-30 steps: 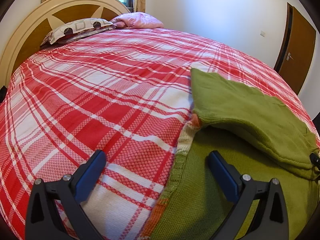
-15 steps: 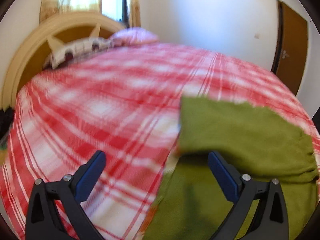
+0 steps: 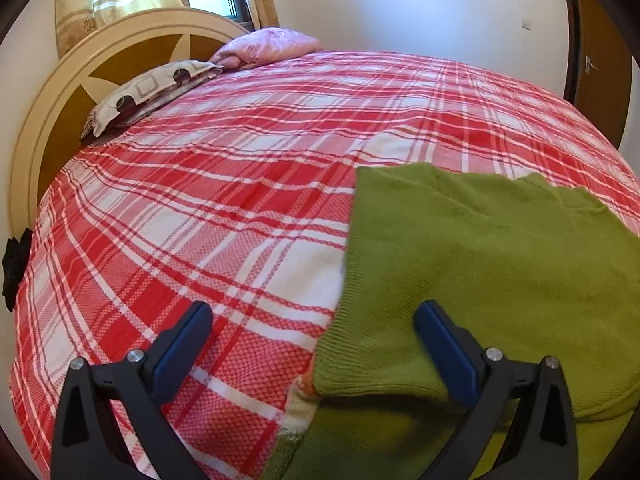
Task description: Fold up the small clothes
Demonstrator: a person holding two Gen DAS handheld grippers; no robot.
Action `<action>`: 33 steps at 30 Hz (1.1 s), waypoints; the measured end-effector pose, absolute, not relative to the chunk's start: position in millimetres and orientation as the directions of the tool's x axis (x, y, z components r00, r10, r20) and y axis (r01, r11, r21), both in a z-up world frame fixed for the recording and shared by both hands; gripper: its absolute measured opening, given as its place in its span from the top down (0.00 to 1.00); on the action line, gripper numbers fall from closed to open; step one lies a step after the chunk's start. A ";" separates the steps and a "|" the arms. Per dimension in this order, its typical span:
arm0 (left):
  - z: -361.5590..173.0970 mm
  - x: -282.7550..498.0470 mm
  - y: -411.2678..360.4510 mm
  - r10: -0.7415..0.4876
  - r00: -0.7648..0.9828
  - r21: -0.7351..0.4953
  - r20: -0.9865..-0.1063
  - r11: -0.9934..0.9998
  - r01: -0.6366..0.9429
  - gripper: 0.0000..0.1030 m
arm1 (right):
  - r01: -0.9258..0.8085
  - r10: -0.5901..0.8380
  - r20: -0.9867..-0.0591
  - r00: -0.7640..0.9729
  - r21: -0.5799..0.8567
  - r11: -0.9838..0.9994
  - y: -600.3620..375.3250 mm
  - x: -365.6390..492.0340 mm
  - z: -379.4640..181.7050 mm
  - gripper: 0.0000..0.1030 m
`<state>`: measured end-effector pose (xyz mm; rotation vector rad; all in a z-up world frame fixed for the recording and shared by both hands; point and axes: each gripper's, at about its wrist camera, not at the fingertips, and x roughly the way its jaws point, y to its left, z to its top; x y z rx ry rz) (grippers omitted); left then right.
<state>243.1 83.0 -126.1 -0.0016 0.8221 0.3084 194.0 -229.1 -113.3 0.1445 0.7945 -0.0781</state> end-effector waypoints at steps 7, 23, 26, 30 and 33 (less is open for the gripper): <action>-126.8 250.2 86.5 0.254 0.632 0.093 -0.732 0.957 -0.276 0.00 | 0.029 0.025 -0.728 0.685 0.061 0.998 -211.0 199.0 -115.1 0.30; -103.9 194.3 76.7 0.130 0.692 0.105 -0.710 0.991 -0.079 0.00 | 0.092 -0.054 -0.712 0.700 0.015 0.996 -215.9 81.1 -82.2 0.24; -100.3 170.8 78.6 0.040 0.712 0.092 -0.701 0.995 0.034 0.00 | 0.136 -0.064 -0.700 0.711 0.047 0.990 -238.6 43.2 -71.9 0.24; -95.4 132.0 93.0 -0.036 0.726 0.100 -0.687 0.984 0.144 0.00 | 0.175 -0.058 -0.711 0.701 0.092 0.980 -268.8 -8.0 -64.8 0.24; -92.6 109.9 109.3 -0.087 0.718 0.067 -0.691 0.981 0.184 0.00 | 0.193 -0.045 -0.735 0.676 0.118 0.974 -285.2 -37.1 -65.1 0.24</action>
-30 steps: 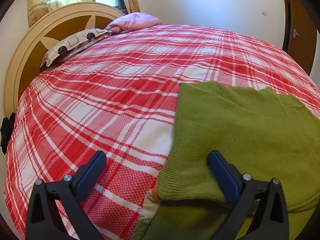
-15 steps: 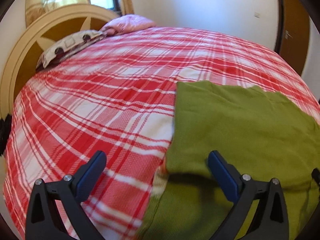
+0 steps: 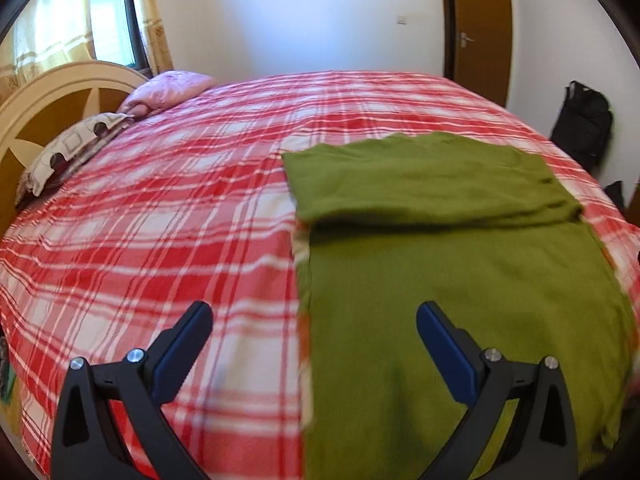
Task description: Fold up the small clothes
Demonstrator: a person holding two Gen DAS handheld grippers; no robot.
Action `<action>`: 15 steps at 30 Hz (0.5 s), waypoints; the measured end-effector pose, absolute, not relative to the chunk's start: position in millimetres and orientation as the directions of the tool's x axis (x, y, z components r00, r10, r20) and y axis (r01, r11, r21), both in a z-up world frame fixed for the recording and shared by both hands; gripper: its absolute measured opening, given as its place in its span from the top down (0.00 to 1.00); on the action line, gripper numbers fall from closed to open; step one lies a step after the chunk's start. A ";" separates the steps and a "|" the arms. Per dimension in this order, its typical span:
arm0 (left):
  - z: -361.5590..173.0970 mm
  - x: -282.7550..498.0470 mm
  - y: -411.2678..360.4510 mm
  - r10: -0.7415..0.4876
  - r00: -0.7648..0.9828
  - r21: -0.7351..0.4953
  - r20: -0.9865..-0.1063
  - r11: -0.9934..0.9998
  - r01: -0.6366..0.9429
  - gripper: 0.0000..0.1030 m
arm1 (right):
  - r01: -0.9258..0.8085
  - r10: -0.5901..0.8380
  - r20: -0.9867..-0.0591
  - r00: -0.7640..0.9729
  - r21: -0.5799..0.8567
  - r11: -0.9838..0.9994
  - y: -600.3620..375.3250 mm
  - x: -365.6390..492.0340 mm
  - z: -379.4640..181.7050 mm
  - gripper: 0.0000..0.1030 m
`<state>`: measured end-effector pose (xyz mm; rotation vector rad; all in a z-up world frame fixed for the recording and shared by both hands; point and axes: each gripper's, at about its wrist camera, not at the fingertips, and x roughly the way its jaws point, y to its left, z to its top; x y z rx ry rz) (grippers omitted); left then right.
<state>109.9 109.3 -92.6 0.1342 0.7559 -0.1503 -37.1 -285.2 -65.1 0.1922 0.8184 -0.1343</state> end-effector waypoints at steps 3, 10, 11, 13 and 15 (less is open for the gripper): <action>-91.1 87.6 128.8 -0.162 0.683 -0.005 -0.712 0.974 0.225 0.00 | 0.196 -0.011 -0.755 0.655 0.156 0.968 -293.3 -66.3 -69.5 0.24; -111.3 31.8 142.3 -0.270 0.576 -0.103 -0.771 0.946 0.306 0.00 | 0.094 0.064 -0.807 0.587 0.147 0.985 -255.8 -98.2 -82.5 0.24; -115.4 23.7 141.3 -0.281 0.560 -0.113 -0.780 0.942 0.316 0.00 | 0.060 0.072 -0.807 0.587 0.133 0.989 -244.0 -101.0 -80.6 0.24; -125.4 5.5 135.8 -0.308 0.517 -0.140 -0.799 0.930 0.339 0.00 | 0.006 0.093 -0.802 0.589 0.120 0.993 -224.8 -104.0 -77.4 0.24; -131.5 -9.3 130.2 -0.325 0.496 -0.153 -0.805 0.922 0.355 0.00 | -0.057 0.136 -0.809 0.572 0.126 0.990 -201.7 -105.7 -78.3 0.24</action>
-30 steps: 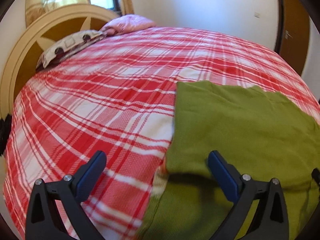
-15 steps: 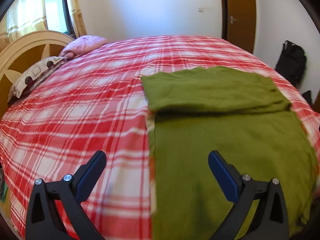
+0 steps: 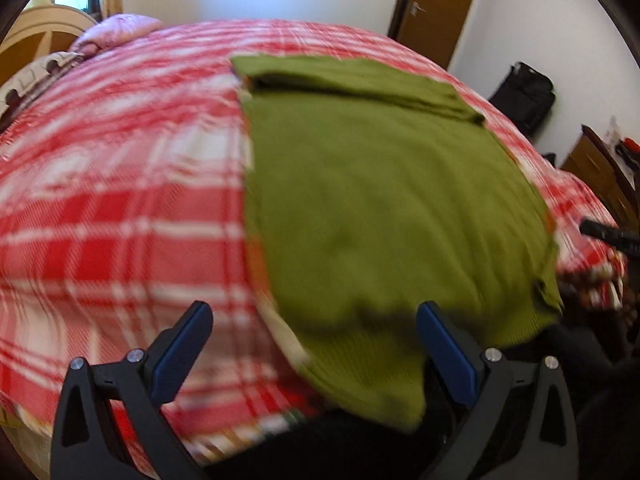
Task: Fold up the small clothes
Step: 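Grasp the hem with both tools and fold it up toward the collar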
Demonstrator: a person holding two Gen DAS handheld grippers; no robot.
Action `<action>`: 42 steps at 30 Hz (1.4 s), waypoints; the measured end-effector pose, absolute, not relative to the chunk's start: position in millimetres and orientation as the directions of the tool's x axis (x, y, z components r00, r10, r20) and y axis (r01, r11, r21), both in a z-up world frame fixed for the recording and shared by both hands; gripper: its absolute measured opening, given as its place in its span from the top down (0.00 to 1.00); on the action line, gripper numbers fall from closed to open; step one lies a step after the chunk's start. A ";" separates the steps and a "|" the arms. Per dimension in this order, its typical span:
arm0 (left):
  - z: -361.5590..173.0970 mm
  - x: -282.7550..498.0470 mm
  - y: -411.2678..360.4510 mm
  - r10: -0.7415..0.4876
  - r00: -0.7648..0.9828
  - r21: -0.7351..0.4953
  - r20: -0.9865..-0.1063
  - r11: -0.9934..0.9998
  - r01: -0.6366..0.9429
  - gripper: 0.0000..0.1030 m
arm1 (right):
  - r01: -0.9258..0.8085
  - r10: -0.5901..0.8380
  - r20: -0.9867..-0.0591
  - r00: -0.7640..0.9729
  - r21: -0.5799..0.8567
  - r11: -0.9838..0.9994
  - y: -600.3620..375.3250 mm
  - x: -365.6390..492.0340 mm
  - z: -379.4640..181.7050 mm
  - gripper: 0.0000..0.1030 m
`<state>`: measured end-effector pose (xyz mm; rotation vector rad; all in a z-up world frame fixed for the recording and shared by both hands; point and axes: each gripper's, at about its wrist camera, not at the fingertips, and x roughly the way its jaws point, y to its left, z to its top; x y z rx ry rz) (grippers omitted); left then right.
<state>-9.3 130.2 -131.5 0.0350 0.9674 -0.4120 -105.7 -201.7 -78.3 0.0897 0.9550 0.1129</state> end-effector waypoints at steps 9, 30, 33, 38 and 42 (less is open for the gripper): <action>-157.3 -5.7 118.3 -0.391 0.400 -0.273 -0.829 0.907 0.321 0.15 | -0.156 0.051 -0.873 0.485 -0.029 0.987 -132.7 -116.6 -119.4 0.24; -167.0 -17.8 101.0 -0.465 0.299 -0.333 -0.833 0.853 0.401 0.93 | 0.087 0.390 -0.826 0.407 0.460 0.883 -230.3 -119.3 -122.0 0.94; -146.2 -18.7 104.6 -0.509 0.334 -0.356 -0.793 0.833 0.424 0.93 | 0.068 0.465 -0.740 0.486 0.562 0.824 -246.7 -115.8 -96.0 0.94; -110.1 3.0 121.5 -0.580 0.374 -0.439 -0.723 0.805 0.400 0.93 | 0.042 0.515 -0.636 0.575 0.652 0.757 -267.4 -90.8 -62.9 0.94; -84.1 39.8 126.7 -0.599 0.411 -0.476 -0.688 0.799 0.368 0.93 | 0.065 0.489 -0.607 0.627 0.666 0.743 -278.6 -53.1 -53.7 0.94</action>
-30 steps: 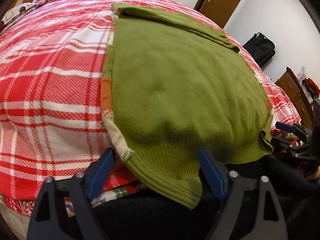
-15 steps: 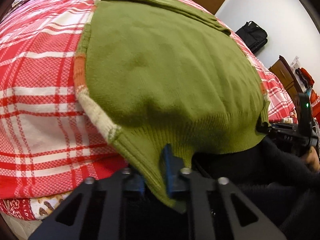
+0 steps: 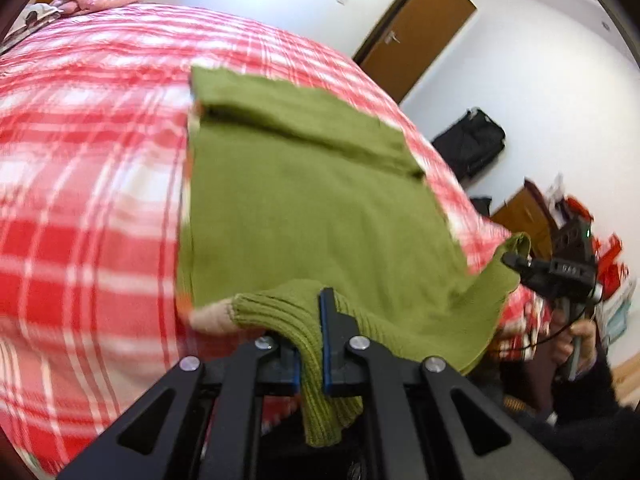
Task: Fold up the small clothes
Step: 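Grasp the hem with both tools and fold it up toward the collar, then move both tools to the ribbed hem edge of the folded sweater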
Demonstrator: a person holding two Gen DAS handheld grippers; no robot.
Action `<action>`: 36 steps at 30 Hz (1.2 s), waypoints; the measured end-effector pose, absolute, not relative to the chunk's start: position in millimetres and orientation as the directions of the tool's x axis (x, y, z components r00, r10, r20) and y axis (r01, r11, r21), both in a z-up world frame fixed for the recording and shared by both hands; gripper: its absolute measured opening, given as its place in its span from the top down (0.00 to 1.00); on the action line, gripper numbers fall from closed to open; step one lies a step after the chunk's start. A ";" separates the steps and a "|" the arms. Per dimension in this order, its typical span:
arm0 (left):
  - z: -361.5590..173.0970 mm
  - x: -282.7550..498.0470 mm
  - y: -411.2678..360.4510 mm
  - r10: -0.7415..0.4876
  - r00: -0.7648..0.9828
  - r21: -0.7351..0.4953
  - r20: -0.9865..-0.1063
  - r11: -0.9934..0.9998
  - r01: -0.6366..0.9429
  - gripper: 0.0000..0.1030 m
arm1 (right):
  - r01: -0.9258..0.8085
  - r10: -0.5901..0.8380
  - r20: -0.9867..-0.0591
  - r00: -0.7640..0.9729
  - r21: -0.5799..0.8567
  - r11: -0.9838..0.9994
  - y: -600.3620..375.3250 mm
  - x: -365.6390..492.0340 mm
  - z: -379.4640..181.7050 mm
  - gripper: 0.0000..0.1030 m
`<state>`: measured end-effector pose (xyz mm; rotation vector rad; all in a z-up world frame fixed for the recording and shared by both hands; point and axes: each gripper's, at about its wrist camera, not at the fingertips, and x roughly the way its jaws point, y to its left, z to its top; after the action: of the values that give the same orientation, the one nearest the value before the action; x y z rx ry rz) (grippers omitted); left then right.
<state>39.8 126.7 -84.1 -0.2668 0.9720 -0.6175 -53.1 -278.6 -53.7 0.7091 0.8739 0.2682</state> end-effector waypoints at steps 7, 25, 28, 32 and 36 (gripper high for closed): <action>-86.3 122.3 115.8 -0.516 0.443 -0.453 -0.733 0.857 0.248 0.92 | 0.146 0.439 -0.599 0.670 0.686 0.713 -293.3 17.0 -71.1 0.94; -53.9 157.3 140.5 -0.246 0.666 -0.069 -0.704 0.957 0.281 0.25 | 0.099 0.326 -0.539 0.777 0.616 0.781 -305.0 24.0 -53.0 0.51; -58.7 156.2 118.6 -0.272 0.680 0.008 -0.681 0.925 0.379 0.25 | 0.120 0.247 -0.578 0.778 0.523 0.844 -300.2 14.8 -53.3 0.51; -75.9 167.6 92.7 -0.324 0.625 0.004 -0.710 0.886 0.464 0.25 | 0.132 0.172 -0.611 0.773 0.420 0.898 -291.4 0.5 -56.1 0.51; -89.2 181.4 78.6 -0.349 0.573 -0.042 -0.741 0.877 0.479 0.43 | 0.126 0.126 -0.605 0.786 0.357 0.926 -283.3 -9.8 -50.4 0.51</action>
<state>181.4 78.6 -89.2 0.1697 0.8287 -0.4875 -9.8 -283.3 -50.4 0.3953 0.6704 0.0002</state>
